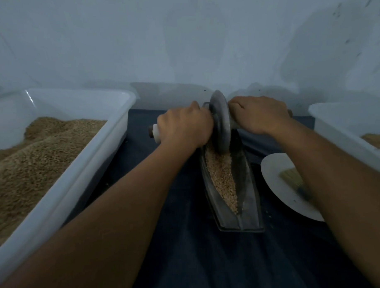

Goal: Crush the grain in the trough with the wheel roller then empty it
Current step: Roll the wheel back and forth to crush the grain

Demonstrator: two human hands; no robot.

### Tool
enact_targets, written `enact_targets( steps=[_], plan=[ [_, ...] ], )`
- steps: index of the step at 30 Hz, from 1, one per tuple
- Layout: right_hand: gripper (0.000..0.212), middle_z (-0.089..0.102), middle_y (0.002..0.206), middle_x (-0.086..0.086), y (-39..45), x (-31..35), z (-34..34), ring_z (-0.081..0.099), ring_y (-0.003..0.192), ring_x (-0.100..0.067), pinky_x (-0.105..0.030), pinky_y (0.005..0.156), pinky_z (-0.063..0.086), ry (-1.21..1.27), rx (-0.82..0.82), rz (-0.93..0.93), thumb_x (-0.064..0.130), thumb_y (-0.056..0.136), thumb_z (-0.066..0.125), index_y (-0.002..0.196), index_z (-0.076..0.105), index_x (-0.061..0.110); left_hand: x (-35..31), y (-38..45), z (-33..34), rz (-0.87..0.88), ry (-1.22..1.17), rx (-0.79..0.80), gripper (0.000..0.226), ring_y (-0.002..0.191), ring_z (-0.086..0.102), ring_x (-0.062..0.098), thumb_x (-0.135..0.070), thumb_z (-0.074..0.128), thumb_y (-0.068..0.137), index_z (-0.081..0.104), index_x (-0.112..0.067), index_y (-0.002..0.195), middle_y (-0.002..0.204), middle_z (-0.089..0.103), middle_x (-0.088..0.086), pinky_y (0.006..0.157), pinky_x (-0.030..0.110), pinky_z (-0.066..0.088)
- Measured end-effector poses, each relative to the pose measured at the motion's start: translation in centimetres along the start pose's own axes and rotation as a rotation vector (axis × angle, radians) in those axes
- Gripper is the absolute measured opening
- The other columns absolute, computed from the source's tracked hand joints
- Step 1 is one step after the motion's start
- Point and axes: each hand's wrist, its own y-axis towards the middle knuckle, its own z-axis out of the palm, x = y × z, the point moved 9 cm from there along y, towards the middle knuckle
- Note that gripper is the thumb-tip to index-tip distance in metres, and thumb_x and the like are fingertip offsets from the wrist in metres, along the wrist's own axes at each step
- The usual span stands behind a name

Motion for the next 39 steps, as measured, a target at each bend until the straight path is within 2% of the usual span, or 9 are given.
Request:
enact_targets(
  steps=[4,6,8,10,15,21,25,34,39],
  plan=[
    [0.042,0.064,0.126,0.003,-0.6,-0.6,0.7,0.058,0.102,-0.027,-0.041,0.078,0.043,0.116,0.025,-0.016,0.058,0.091,0.015,0.105,0.054,0.055,-1.7,-1.8,-1.7,0.071,0.093,-0.104,0.026,0.058,0.042,0.026,-0.035,0.032,0.1,0.052,-0.019,0.092,0.067,0.039,0.001,0.058,0.038,0.028],
    [0.036,0.061,0.133,0.002,-1.0,-1.2,1.5,0.057,0.111,-0.029,-0.044,0.087,0.046,0.158,0.059,-0.025,0.051,0.101,0.021,0.118,0.053,0.048,-2.5,-2.2,-2.1,0.083,0.131,-0.112,0.026,0.05,0.03,0.021,-0.038,0.032,0.101,0.044,-0.018,0.089,0.062,0.029,0.0,0.053,0.035,0.022],
    [0.037,0.056,0.141,0.0,-1.4,-1.8,2.2,0.054,0.121,-0.031,-0.046,0.095,0.045,0.163,0.085,-0.018,0.045,0.106,0.026,0.134,0.048,0.038,-3.2,-2.2,-2.1,0.105,0.164,-0.099,0.025,0.052,0.029,0.021,-0.039,0.033,0.101,0.039,-0.018,0.088,0.063,0.029,0.0,0.052,0.035,0.022],
    [0.042,0.052,0.146,0.001,-1.8,-2.0,2.3,0.052,0.126,-0.031,-0.046,0.097,0.044,0.188,0.081,-0.005,0.05,0.104,0.024,0.141,0.042,0.041,-3.5,-2.4,-2.3,0.12,0.176,-0.112,0.022,0.054,0.033,0.022,-0.036,0.036,0.101,0.039,-0.018,0.088,0.064,0.029,0.0,0.054,0.036,0.025],
    [0.056,0.059,0.137,0.005,-2.8,-1.5,1.4,0.058,0.115,-0.03,-0.037,0.074,0.037,0.219,0.02,0.033,0.068,0.086,0.007,0.131,0.038,0.055,-2.8,-3.5,-2.4,0.104,0.161,-0.161,0.019,0.048,0.025,0.018,-0.036,0.036,0.1,0.04,-0.019,0.092,0.062,0.03,-0.001,0.048,0.031,0.015],
    [0.053,0.065,0.125,-0.002,-4.5,-1.5,1.1,0.061,0.107,-0.03,-0.038,0.073,0.04,0.178,-0.011,0.063,0.062,0.088,0.011,0.127,0.044,0.049,-3.0,-4.2,-2.8,0.173,0.15,-0.213,0.02,0.049,0.032,0.021,-0.033,0.035,0.1,0.042,-0.019,0.088,0.068,0.046,0.0,0.049,0.033,0.02],
    [0.054,0.068,0.116,-0.002,-6.1,-0.9,0.3,0.062,0.101,-0.029,-0.038,0.071,0.041,0.148,-0.089,0.058,0.06,0.092,0.011,0.127,0.049,0.045,-2.4,-4.7,-2.8,0.174,0.131,-0.224,0.026,0.057,0.045,0.026,-0.036,0.03,0.1,0.049,-0.019,0.102,0.078,0.065,0.004,0.051,0.033,0.022],
    [0.045,0.065,0.09,-0.001,-8.8,0.6,-1.3,0.057,0.077,-0.027,-0.034,0.061,0.031,0.048,-0.18,0.059,0.049,0.103,0.018,0.117,0.057,0.033,-1.5,-5.3,-2.8,0.207,0.024,-0.145,0.026,0.055,0.037,0.02,-0.042,0.021,0.1,0.036,-0.026,0.087,0.071,0.049,-0.005,0.053,0.033,0.023],
    [0.045,0.05,0.067,0.005,-10.2,1.4,-2.5,0.044,0.059,-0.02,-0.031,0.051,0.017,-0.04,-0.276,0.052,0.05,0.101,0.019,0.104,0.058,0.028,-0.9,-6.0,-2.3,0.225,0.008,-0.13,0.032,0.059,0.049,0.021,-0.044,0.018,0.099,0.045,-0.028,0.094,0.079,0.059,-0.006,0.05,0.031,0.024]
  ],
)
